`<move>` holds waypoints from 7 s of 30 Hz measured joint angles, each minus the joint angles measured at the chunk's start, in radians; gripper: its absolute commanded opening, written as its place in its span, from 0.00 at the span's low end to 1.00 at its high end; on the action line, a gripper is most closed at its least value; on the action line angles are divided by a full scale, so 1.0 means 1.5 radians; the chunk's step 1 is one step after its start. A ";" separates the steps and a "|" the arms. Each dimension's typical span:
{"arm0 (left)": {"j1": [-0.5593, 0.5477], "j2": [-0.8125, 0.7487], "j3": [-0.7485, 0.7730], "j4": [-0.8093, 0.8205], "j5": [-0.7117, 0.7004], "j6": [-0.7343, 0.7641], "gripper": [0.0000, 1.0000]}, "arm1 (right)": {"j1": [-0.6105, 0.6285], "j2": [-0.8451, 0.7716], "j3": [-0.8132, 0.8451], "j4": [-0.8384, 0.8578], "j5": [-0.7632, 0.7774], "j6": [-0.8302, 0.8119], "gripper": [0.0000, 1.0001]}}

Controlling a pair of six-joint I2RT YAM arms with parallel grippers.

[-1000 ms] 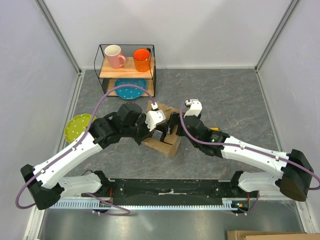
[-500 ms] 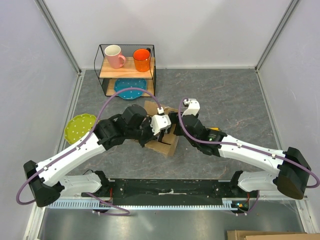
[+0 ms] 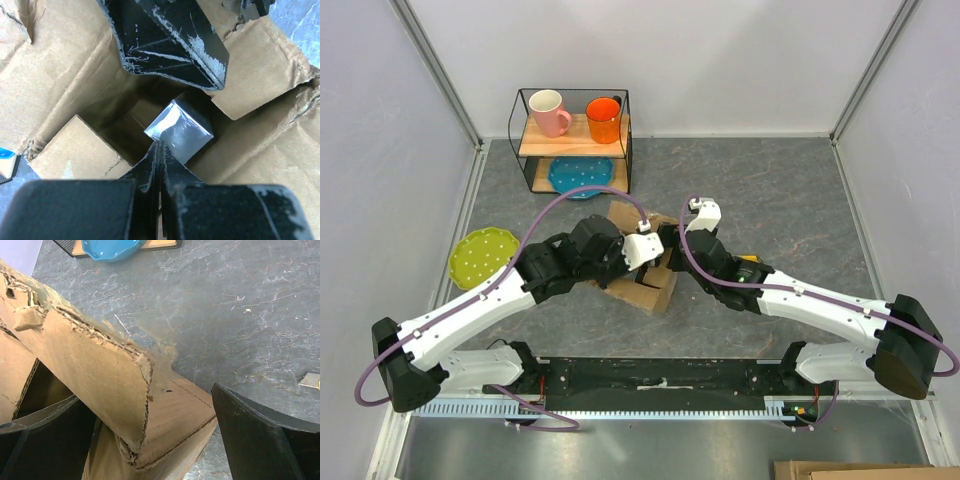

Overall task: Unpack the express box
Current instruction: Open the express box at the center of the board.

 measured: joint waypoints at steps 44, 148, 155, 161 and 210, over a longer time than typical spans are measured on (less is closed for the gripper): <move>0.006 -0.058 -0.081 0.248 -0.407 0.359 0.02 | -0.012 0.005 -0.045 0.047 0.011 0.047 0.98; -0.005 0.008 0.058 -0.002 -0.402 0.217 0.02 | 0.270 -0.269 0.083 -0.009 0.196 -0.363 0.94; -0.006 0.009 0.048 -0.002 -0.432 0.232 0.02 | 0.397 -0.143 0.059 0.024 0.131 -0.396 0.27; -0.005 0.009 0.063 -0.030 -0.414 0.204 0.02 | 0.484 -0.093 -0.045 0.076 0.177 -0.429 0.28; 0.019 -0.054 0.117 -0.159 -0.102 0.131 0.02 | 0.269 0.092 0.197 -0.211 -0.359 -0.760 0.81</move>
